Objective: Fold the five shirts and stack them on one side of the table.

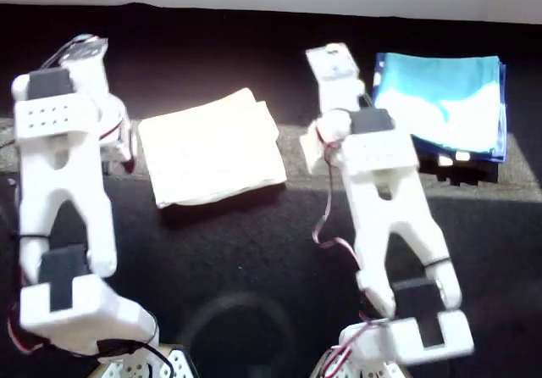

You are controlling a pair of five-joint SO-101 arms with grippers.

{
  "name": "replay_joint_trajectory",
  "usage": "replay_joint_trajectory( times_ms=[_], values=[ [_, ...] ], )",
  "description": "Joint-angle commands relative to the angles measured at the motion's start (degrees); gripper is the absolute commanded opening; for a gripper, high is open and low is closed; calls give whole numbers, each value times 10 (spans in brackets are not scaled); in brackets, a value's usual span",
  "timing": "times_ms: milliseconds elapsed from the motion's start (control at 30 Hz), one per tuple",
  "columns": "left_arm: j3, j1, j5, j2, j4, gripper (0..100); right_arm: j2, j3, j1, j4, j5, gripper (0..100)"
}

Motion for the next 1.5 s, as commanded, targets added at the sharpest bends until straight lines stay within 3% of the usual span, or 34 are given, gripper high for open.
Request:
replay_joint_trajectory(
  times_ms=[0,300,500,667,933,1233,1333,1433,1467],
  values=[
    [162,-40,-23,-101,-69,43,112,-173,-27,3,-49,113],
    [470,-83,-29,-229,-317,8,387,-535,-95,71,-78,121],
    [568,-81,-28,-238,-439,8,522,-705,-115,125,-79,339],
    [635,-80,-25,-238,-520,8,592,-782,-122,138,-79,353],
    [642,-80,-25,-240,-533,8,648,-805,-130,120,-162,353],
    [642,-79,-25,-238,-533,8,716,-809,-135,95,-161,353],
    [642,-79,-25,-238,-533,8,728,-809,-136,91,-160,283],
    [642,-79,-25,-238,-534,8,732,-809,-129,92,-160,7],
    [642,-79,-25,-238,-534,8,732,-809,-124,93,-160,5]
  ],
)
